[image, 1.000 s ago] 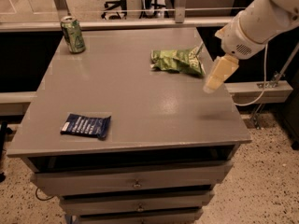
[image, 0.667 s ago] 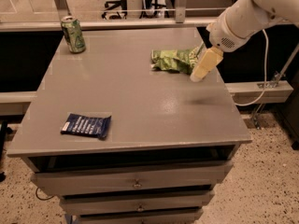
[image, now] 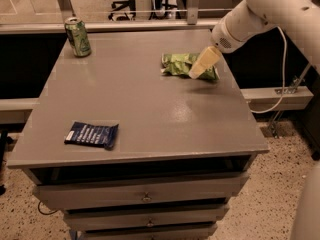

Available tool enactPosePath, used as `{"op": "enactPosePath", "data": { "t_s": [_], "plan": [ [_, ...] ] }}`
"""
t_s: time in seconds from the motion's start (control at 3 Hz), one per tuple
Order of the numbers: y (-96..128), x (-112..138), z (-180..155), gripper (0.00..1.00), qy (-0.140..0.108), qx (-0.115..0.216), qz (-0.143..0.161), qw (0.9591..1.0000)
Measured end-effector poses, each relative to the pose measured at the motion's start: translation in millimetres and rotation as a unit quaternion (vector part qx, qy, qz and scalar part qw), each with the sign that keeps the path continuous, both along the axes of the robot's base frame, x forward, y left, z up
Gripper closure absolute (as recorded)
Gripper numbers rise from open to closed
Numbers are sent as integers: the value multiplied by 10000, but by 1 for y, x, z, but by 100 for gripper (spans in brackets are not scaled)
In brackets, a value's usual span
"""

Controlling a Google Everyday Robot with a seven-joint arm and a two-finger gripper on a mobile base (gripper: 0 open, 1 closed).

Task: Move green jalapeno chip bag near green can

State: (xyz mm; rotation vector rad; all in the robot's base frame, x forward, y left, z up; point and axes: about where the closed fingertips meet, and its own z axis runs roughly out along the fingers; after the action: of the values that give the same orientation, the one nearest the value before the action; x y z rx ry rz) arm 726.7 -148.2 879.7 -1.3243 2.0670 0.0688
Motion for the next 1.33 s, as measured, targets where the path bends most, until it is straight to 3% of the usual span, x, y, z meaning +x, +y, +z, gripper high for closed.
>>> {"op": "enactPosePath", "data": {
  "t_s": [0.33,0.67,1.33],
  "plan": [
    [1,20,-9,15,-7,108,-127,9999],
    [-1,29,-16,39,-19,151,-214,9997],
    [11,34,19,86,-361,282,-19,9990]
  ]
}}
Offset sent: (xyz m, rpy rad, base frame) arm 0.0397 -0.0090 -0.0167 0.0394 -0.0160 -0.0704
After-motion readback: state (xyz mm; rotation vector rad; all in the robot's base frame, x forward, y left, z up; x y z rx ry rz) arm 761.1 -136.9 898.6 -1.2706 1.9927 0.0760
